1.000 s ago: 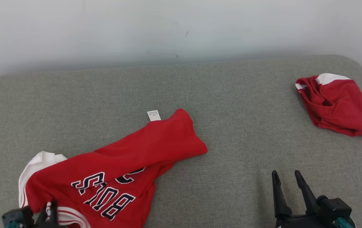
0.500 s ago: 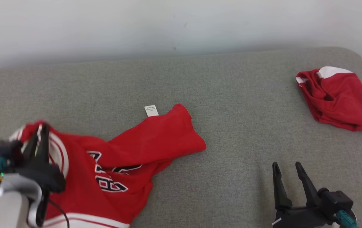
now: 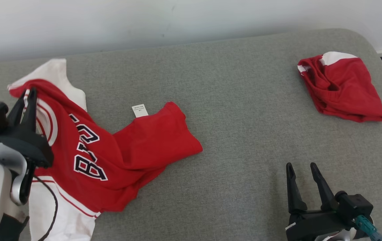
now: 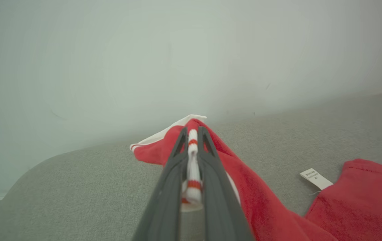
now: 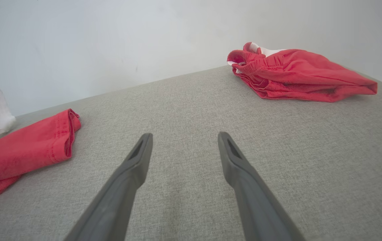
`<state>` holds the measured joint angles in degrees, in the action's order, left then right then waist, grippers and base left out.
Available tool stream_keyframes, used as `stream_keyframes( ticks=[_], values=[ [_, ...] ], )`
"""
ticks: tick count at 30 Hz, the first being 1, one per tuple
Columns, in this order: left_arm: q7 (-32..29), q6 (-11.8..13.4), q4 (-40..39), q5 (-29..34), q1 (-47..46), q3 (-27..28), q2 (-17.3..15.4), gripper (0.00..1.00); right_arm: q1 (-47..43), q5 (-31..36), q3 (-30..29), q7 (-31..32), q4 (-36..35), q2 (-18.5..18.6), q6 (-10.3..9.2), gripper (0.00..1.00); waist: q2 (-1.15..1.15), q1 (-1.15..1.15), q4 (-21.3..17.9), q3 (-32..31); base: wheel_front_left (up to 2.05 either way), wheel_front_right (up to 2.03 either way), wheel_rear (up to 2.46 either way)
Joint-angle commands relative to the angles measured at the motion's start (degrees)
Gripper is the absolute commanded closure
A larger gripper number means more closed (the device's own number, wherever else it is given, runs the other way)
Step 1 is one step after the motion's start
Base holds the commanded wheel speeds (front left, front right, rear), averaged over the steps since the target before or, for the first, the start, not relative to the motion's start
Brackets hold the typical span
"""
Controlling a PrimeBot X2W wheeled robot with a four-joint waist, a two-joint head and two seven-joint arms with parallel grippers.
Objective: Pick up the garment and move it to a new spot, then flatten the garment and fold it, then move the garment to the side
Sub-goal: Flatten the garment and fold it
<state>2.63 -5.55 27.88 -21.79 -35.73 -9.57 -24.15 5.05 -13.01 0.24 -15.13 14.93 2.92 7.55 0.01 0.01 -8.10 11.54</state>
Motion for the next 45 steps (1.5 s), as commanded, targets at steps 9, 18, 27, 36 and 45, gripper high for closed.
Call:
stream_keyframes(
  ticks=[9,18,27,36,45],
  values=[
    [6.0,-0.7,6.9,-1.0,0.0,-0.5,0.1,0.0,-0.7,0.7,-0.7,-0.1,0.2,-0.1,-0.12,0.0,-0.01,-0.01,0.6,-1.5,0.0,0.0,0.0],
    [11.1,0.8,4.1,-2.1,4.8,1.2,1.1,0.0,-2.4,1.7,-0.1,-0.1,0.0,-0.1,-0.12,0.0,-0.01,-0.01,4.8,-5.7,0.0,0.0,0.0],
    [12.5,4.3,-11.9,-1.2,19.7,5.7,6.0,0.0,-3.8,2.5,0.1,-0.1,0.4,0.0,-0.12,0.0,-0.01,-0.01,8.5,-7.7,0.0,0.0,0.0],
    [12.6,2.8,-19.2,3.1,32.6,8.4,13.6,0.0,-3.3,2.8,1.6,-0.1,2.4,0.0,-0.12,0.0,-0.01,-0.01,10.7,-7.9,0.0,0.0,0.0],
    [12.6,1.0,-19.0,6.4,34.5,9.1,17.7,0.0,1.5,4.5,4.7,-0.1,9.4,-0.1,-0.12,0.0,-0.01,-0.01,12.8,-7.8,0.0,0.0,0.0]
  ],
)
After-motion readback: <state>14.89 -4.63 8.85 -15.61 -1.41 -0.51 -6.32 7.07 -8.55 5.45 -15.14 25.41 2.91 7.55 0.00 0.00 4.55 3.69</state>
